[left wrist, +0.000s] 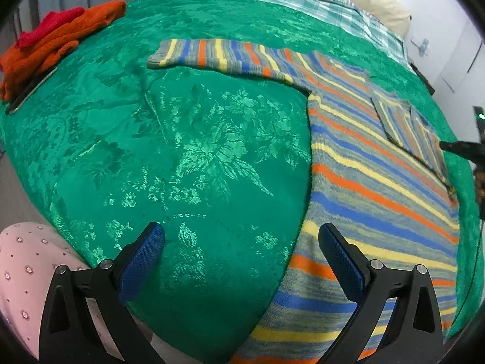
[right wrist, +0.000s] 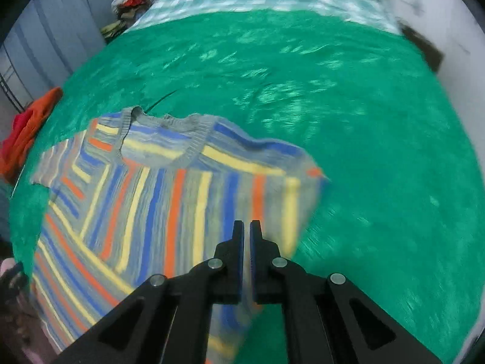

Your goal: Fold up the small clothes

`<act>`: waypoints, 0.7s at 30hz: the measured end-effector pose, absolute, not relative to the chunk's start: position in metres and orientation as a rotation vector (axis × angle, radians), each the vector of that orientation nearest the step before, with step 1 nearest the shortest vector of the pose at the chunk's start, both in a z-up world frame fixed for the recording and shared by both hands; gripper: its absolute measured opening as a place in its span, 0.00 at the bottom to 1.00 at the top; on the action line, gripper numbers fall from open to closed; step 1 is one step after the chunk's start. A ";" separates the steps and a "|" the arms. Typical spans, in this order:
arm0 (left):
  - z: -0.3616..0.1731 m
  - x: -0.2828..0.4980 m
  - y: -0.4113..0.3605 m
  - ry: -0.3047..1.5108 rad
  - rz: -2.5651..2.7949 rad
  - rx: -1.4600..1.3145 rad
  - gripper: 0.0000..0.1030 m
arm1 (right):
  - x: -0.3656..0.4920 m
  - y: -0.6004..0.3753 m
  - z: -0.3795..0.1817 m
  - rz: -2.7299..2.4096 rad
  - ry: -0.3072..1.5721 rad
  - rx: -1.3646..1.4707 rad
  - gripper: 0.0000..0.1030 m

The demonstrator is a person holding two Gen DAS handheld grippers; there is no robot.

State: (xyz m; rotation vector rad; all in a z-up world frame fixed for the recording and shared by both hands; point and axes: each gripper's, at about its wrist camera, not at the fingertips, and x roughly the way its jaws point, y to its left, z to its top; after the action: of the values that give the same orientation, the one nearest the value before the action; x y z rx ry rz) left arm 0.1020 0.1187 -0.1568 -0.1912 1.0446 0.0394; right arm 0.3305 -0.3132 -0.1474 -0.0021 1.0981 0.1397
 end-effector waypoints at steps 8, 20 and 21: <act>-0.157 0.102 0.123 1.046 0.043 -0.205 0.99 | 0.313 -0.340 -0.158 -0.106 1.109 -0.025 0.08; -0.164 0.091 0.114 1.082 0.021 -0.101 0.99 | 0.067 -0.285 -0.190 0.160 1.358 0.126 0.08; -0.164 0.089 0.114 1.078 0.021 -0.093 0.99 | 0.048 -0.289 -0.187 0.109 1.355 0.129 0.08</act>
State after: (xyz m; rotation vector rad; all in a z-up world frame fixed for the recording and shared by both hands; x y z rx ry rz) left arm 0.0892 0.1143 -0.1639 -0.0931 1.0785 0.0209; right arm 0.0480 -0.2886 -0.1866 0.1291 1.3550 0.1092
